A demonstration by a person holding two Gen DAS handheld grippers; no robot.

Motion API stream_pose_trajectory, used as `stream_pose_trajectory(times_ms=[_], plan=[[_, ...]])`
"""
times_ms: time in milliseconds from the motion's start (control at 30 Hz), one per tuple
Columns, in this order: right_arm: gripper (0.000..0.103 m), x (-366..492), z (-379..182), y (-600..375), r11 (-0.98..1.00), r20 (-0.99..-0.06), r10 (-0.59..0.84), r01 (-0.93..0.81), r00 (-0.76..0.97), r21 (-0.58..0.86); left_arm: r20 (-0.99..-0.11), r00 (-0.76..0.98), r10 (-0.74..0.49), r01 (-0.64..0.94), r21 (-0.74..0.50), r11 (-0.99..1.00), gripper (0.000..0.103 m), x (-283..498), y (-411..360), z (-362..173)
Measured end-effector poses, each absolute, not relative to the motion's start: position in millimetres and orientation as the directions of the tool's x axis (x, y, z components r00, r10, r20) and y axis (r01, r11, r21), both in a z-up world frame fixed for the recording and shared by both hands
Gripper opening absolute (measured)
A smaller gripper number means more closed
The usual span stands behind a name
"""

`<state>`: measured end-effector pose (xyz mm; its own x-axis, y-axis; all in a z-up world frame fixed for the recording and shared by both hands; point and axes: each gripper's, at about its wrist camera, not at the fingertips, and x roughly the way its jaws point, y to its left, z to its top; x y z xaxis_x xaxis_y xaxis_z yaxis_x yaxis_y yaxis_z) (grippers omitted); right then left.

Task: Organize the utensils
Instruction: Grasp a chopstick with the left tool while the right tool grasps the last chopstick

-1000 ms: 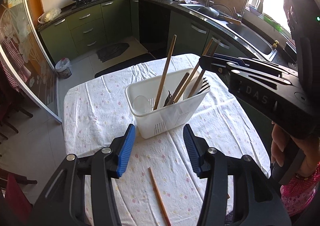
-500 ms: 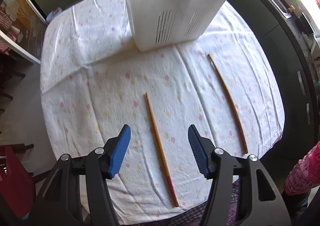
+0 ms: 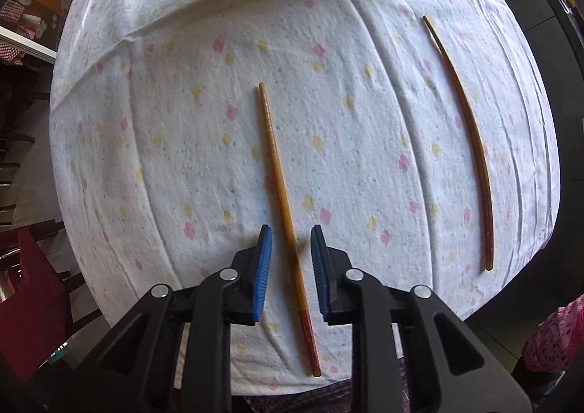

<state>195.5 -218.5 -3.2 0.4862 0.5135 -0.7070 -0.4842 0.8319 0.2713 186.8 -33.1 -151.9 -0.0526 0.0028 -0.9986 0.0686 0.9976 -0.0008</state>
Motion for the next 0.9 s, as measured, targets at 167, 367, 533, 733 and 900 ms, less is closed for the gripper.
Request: stream_pose_trajectory(times_ms=[167, 367, 533, 733, 900], plan=[[0.034, 192.6, -5.6, -220.8, 0.83, -0.715, 0.51, -0.49, 0.478, 0.265, -0.998, -0.062, 0.013, 0.039, 0.01, 0.999, 0.018, 185.6, -33.4, -155.0], [0.034, 200.2, -29.2, -213.7, 0.846, -0.788, 0.453, -0.479, 0.417, 0.233, -0.998, -0.064, 0.003, 0.05, 0.0, 0.999, 0.007, 198.4, -43.4, -154.3], [0.038, 212.3, -77.3, -195.6, 0.852, -0.896, 0.339, -0.499, 0.288, 0.162, -0.998, -0.051, -0.038, 0.017, -0.039, 0.999, 0.007, 201.2, -29.6, -146.9], [0.035, 238.2, -137.2, -186.2, 0.874, -0.978, 0.146, -0.483, 0.152, 0.056, -0.993, 0.094, -0.068, 0.049, -0.063, 0.997, 0.007, 196.8, -19.7, -102.5], [0.031, 247.9, -157.0, -183.6, 0.877, -0.994, 0.079, -0.479, 0.081, 0.03, -0.974, 0.209, -0.082, 0.088, -0.064, 0.994, 0.007, 191.0, -13.8, -66.6]])
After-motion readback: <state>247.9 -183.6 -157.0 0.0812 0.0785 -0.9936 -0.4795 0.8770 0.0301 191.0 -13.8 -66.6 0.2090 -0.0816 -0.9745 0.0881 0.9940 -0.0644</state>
